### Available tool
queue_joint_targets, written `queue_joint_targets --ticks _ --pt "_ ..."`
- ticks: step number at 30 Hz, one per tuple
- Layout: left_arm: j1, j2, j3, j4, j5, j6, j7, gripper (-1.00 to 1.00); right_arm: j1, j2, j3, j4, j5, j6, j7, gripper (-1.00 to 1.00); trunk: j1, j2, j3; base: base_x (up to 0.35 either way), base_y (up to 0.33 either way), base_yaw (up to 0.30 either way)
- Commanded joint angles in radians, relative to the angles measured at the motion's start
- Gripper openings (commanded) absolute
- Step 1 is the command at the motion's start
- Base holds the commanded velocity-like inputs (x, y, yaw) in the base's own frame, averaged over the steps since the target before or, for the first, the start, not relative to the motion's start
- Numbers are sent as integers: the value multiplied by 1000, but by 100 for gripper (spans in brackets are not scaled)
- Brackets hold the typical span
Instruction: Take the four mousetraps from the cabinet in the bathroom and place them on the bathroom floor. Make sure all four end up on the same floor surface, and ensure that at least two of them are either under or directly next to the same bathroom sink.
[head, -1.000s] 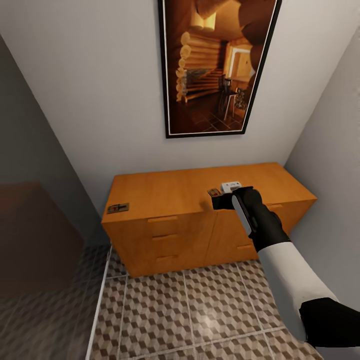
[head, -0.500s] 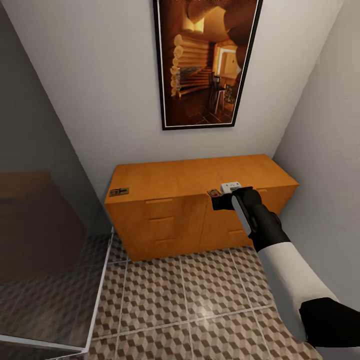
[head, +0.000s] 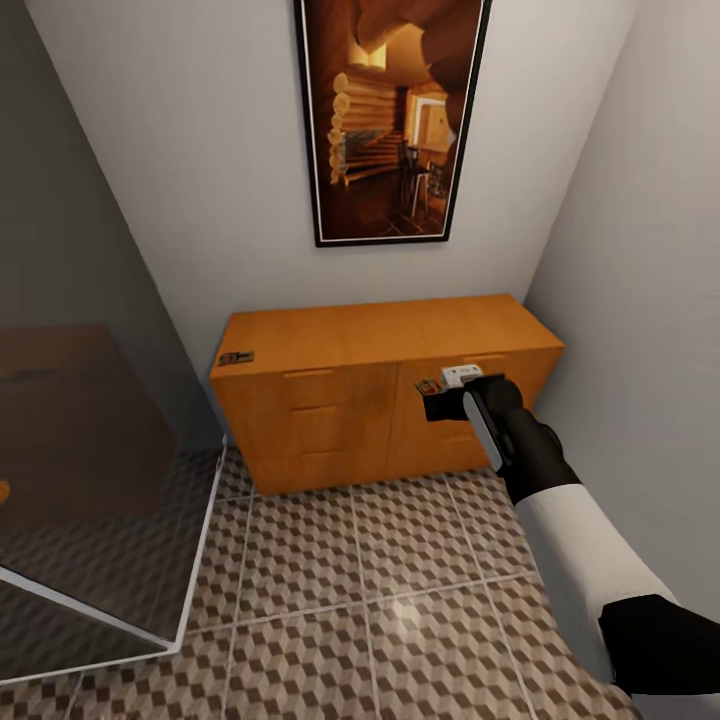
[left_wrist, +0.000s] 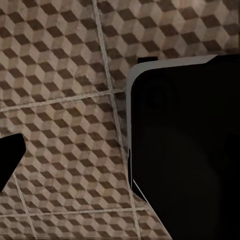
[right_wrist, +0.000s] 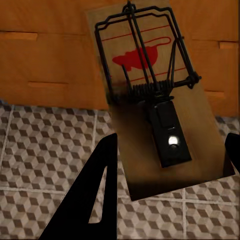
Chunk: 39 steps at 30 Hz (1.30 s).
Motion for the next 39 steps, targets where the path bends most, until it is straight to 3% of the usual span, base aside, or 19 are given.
queue_joint_targets --ticks 1,7,9,19,21,23,26,28,31,34,39 --pt "-2 0 -5 4 -2 -7 5 100 -1 0 1 3 -4 3 0 -100 0 -2 -2 -276 -100 0" --pt "-2 0 -5 4 -2 -8 5 100 -1 -1 1 123 -4 -29 6 -100 0 -2 -2 -105 -37 0" --pt "-2 0 -5 4 -2 -8 5 100 -1 -2 1 202 -4 -89 7 -100 0 -2 -2 -28 -10 0" --pt "-2 1 -5 4 -2 -8 6 100 -1 0 3 769 -1 -670 9 -100 0 -2 -2 -6 -2 0" --pt "-2 1 -5 4 -2 -8 5 100 1 0 4 905 -1 -828 11 -100 0 -2 -2 0 0 0" --pt "-2 1 -5 4 -2 -8 5 100 27 -1 3 955 0 -931 18 -100 0 -2 -2 0 0 0" --pt "-2 1 -5 4 -2 -8 6 100 181 -3 4 991 3 -1082 30 -100 0 -2 -2 0 0 0" --pt "-2 1 -5 4 -2 -8 5 100 250 -3 4 997 11 -1161 32 -100 0 -2 -2 0 0 0" --pt "-2 1 -5 4 -2 -8 6 100 335 -3 4 1001 32 -1281 29 -100 0 -2 -2 0 0 0" --pt "-2 1 -5 4 -2 -8 6 100 456 -4 4 1004 47 -1464 20 -100 0 -2 -2 0 0 0" --pt "-2 1 -5 4 -2 -8 6 100 576 4 5 1005 52 -1696 -34 -100 0 -2 -2 0 0 0"
